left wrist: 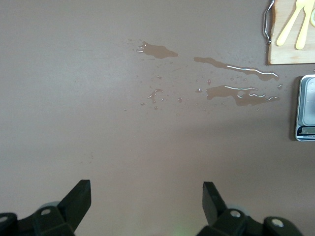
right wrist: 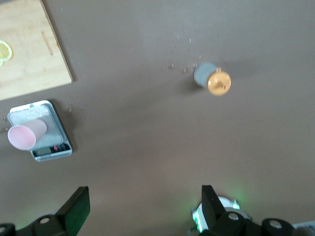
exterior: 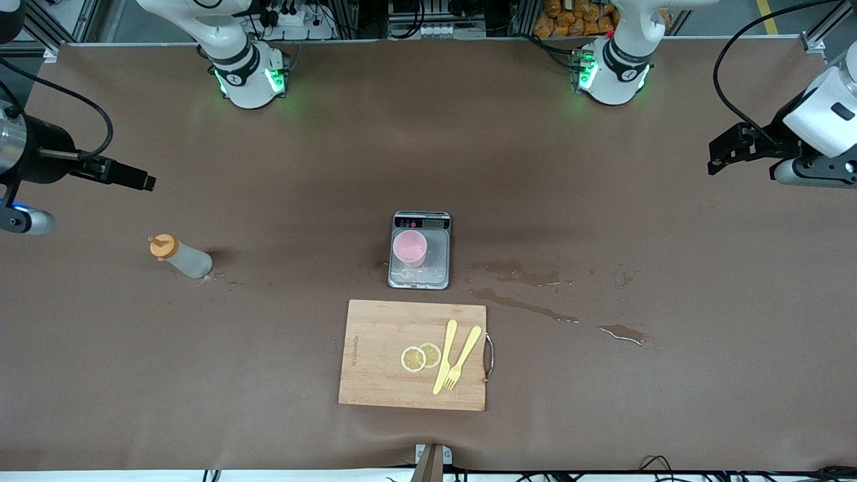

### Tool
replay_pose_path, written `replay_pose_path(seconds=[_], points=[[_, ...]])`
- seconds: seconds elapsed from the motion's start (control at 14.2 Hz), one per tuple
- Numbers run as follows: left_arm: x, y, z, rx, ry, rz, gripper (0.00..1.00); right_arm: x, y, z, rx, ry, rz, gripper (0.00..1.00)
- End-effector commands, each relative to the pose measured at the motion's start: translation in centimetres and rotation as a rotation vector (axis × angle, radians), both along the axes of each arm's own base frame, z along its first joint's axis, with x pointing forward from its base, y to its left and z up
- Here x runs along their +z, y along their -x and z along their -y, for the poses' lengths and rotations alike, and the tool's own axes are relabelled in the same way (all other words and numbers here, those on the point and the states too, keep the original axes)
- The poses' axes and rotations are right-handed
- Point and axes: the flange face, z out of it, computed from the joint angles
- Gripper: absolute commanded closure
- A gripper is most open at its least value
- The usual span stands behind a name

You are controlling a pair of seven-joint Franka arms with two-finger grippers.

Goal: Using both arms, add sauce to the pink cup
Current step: 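Set the bottle down and open the right gripper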

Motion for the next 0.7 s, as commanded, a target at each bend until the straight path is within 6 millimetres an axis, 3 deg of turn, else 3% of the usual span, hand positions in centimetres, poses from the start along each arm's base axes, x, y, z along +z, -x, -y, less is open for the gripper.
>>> replay_pose_path(seconds=[0.0,0.35,0.63], points=[[0.4,-0.2,0.4,0.007,-0.023,0.012,0.00,-1.1,3.0,2.2,0.080,0.007,0.078,0.00],[0.4,-0.2,0.4,0.005,-0.022,0.011,0.00,-3.7,6.9,2.4,0.146,0.010,0.177,0.00],[0.4,-0.2,0.3,0.004,-0.025,0.012,0.00,-4.0,6.9,2.9,0.178,0.033,0.191,0.00]])
